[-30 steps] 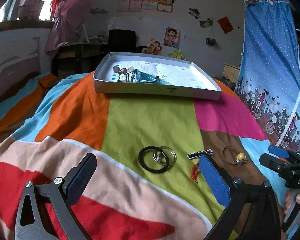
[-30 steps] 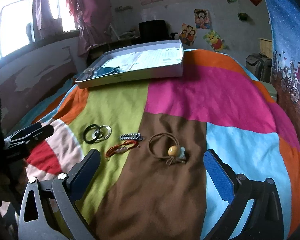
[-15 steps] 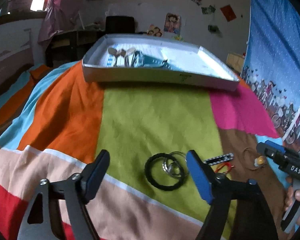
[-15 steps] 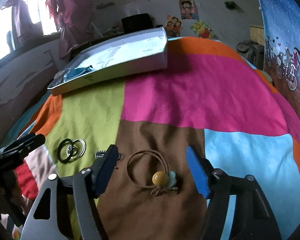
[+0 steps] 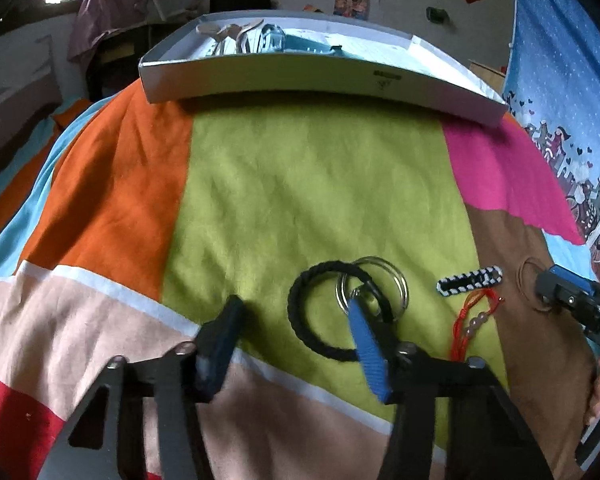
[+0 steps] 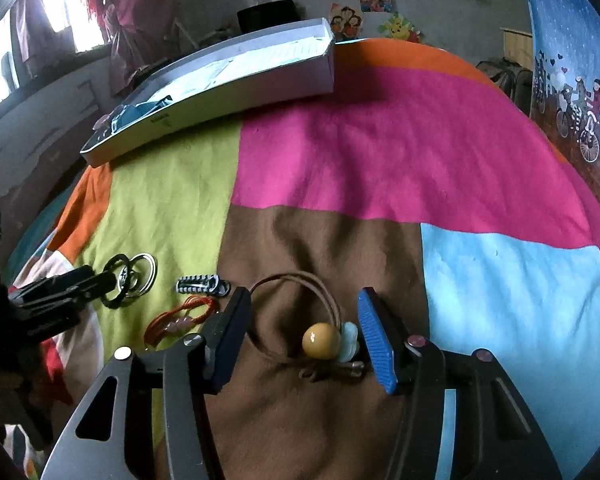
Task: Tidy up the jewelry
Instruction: 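Grasp the black hair tie with the left tool while the right tool grasps the brown hair tie, then carry both hair ties into the silver tray and open both tools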
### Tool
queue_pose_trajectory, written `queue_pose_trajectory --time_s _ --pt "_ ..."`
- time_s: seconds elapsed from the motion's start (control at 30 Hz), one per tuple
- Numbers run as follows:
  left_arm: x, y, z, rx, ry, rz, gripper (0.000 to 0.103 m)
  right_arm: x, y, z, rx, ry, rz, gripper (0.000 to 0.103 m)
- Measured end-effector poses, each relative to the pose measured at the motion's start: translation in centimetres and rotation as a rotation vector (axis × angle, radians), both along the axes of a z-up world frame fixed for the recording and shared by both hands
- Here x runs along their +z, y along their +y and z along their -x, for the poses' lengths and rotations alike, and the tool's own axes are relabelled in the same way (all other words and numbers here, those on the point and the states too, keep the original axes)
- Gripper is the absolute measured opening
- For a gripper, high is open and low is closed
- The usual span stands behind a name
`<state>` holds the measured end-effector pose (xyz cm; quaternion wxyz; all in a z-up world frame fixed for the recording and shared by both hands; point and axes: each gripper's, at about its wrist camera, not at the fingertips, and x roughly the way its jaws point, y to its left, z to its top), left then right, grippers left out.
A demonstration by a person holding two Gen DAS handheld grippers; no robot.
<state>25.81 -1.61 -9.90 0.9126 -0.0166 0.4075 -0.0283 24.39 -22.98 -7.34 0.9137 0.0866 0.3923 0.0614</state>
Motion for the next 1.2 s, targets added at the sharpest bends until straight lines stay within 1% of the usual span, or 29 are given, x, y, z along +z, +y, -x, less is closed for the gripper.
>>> queue_pose_trajectory --time_s 0.07,0.1,0.13,0.17,0.23,0.27,0.3,0.33,0.4,0.53,0.67,0.87,0.97,1.03,1.13,1.2 --pt "-0.3 -0.1 0.0 0.007 0.013 0.000 0.030 -0.4 -0.1 0.2 0.006 0.016 0.000 0.050" --pt "-0.3 -0.3 0.0 0.006 0.016 0.006 0.026 -0.6 -0.1 0.3 0.009 0.025 -0.004 0.050" --pt "-0.4 -0.3 0.1 0.001 0.021 0.017 0.018 -0.7 -0.1 0.4 0.011 0.031 -0.005 0.050" --pt "-0.4 -0.4 0.2 -0.006 0.020 0.024 0.012 -0.8 0.0 0.4 0.012 0.033 -0.005 0.048" --pt "-0.4 -0.3 0.4 -0.016 0.008 0.026 0.008 -0.8 0.1 0.6 0.015 0.031 -0.001 0.034" --pt "-0.3 -0.3 0.7 -0.018 0.002 0.028 0.007 -0.8 0.0 0.6 0.018 0.031 -0.005 0.032" --pt "-0.1 -0.1 1.0 -0.020 -0.005 0.030 0.006 -0.7 0.0 0.8 0.017 0.029 -0.005 0.025" --pt "0.1 -0.1 1.3 -0.026 -0.017 0.035 0.006 -0.6 0.0 0.9 0.017 0.022 -0.005 0.023" --pt "0.6 -0.2 1.9 -0.038 -0.033 0.040 0.006 -0.3 0.5 1.5 0.033 0.002 0.001 0.023" --pt "1.6 -0.5 3.0 -0.071 -0.037 0.047 0.006 0.4 1.4 2.5 0.072 -0.037 0.000 0.023" --pt "3.0 -0.6 3.8 -0.087 -0.043 0.090 0.006 1.5 1.8 2.9 0.102 -0.077 -0.017 0.023" --pt "6.1 -1.7 3.7 -0.117 -0.089 0.123 0.006 3.1 1.8 3.5 0.120 -0.119 -0.049 0.023" --pt "7.7 -1.6 2.8 -0.109 -0.122 0.147 0.006 4.6 1.5 2.8 0.132 -0.136 -0.062 0.023" --pt "9.3 -1.7 1.4 -0.093 -0.156 0.150 0.006 6.1 1.5 1.7 0.147 -0.149 -0.048 0.023" --pt "12.0 -1.7 -1.4 -0.062 -0.221 0.161 0.006 9.1 1.2 -1.1 0.155 -0.188 -0.018 0.023" --pt "13.4 -1.6 -3.4 -0.040 -0.250 0.166 0.006 11.1 1.1 -3.4 0.150 -0.218 0.000 0.023"
